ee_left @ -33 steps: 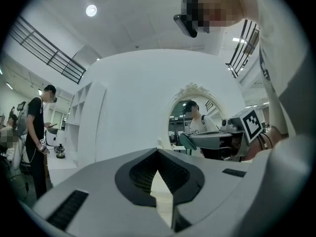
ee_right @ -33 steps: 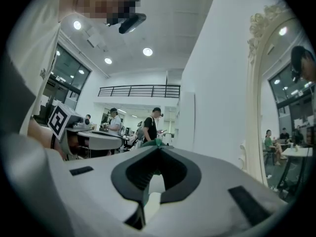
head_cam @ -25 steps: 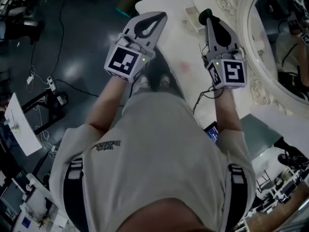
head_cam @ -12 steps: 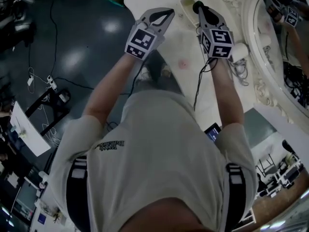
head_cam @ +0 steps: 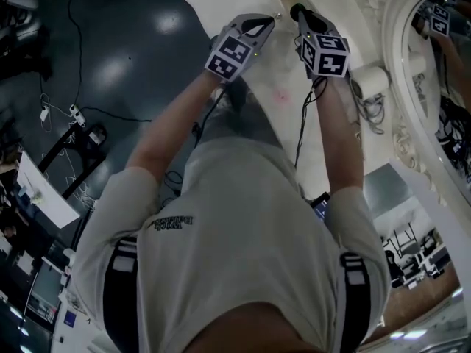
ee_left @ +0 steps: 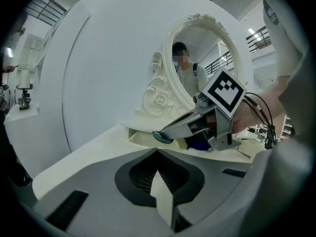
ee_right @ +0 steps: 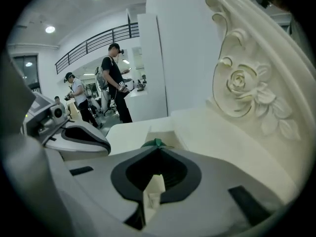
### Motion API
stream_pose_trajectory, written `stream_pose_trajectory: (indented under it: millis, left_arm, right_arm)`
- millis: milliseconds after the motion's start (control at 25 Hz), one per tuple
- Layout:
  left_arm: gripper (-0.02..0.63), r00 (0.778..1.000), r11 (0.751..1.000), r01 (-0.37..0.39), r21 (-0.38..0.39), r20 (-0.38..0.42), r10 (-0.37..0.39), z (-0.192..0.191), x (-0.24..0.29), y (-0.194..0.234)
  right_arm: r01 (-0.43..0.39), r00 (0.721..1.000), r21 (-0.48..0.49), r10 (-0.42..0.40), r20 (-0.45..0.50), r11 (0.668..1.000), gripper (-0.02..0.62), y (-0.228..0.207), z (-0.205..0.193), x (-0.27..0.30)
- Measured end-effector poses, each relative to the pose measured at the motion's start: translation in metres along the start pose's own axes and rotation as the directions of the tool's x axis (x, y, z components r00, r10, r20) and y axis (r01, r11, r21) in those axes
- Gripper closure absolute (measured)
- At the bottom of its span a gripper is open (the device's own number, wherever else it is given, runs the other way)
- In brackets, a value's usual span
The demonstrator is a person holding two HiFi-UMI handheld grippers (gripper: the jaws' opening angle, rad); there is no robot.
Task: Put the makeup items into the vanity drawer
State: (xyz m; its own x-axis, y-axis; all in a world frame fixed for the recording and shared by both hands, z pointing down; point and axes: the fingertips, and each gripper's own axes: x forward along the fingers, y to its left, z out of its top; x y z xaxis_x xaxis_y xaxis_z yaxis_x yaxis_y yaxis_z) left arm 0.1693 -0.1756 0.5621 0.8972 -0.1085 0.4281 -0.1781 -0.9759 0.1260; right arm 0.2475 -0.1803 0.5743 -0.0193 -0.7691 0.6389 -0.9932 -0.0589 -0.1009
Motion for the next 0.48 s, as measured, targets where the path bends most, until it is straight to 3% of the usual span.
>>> stream_pose_trajectory:
  millis: [360, 480]
  left_arm:
    - [0.594, 0.999, 0.999, 0.001, -0.043, -0.053, -0.003, -0.031, 0.010, -0.002]
    - [0.594, 0.998, 0.999, -0.001, -0.044, -0.055, -0.002, -0.032, 0.009, -0.003]
  right_arm:
    - [0.033, 0.998, 0.023, -0.031, -0.059, 0.999, 0.586, -0.007, -0.022, 0.009]
    - [0.035, 0.998, 0.025, -0.033, -0.059, 0.999, 0.554, -0.008, -0.022, 0.010]
